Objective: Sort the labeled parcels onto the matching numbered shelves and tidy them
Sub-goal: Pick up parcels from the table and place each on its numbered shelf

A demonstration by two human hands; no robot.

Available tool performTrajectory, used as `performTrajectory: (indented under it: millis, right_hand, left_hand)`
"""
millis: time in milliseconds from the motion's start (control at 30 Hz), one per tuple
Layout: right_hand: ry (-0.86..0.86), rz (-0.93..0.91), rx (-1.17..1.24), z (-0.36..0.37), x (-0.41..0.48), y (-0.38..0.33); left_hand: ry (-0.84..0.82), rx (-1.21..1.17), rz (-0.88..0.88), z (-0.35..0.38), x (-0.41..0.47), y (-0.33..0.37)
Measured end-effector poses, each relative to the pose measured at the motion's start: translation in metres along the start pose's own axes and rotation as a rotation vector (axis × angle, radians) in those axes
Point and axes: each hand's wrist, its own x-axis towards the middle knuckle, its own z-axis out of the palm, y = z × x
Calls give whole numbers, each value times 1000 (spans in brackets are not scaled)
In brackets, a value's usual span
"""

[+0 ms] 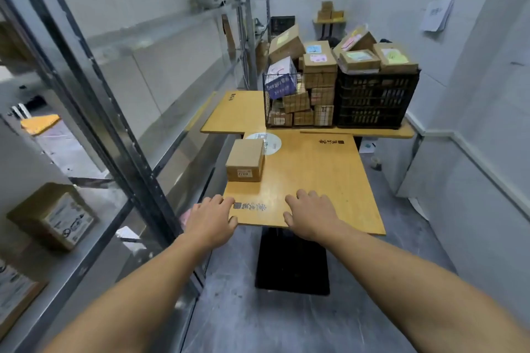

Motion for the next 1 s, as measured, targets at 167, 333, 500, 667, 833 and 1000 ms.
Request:
performTrajectory:
  millis: [167,333,500,667,833,1000]
  right_hand:
    - [6,-41,33,-5,70,21]
    - [-38,-70,50,9,135,26]
    - [-62,-96,77,23,201,19]
    - [-112,-39,131,36,269,13]
    - [-193,62,251,53,323,7]
    - [-241,167,456,72,351,-2]
  left_hand:
    - [-19,-39,-70,3,60,-2]
    - [-29,-21,-121,11,115,-18]
    - [-12,-37,-119,24,183,-43]
    - [-39,-112,-85,49,260,-70]
    - [-145,-167,-46,76,318,-90]
    - [-201,-348,-84,99,343,-103]
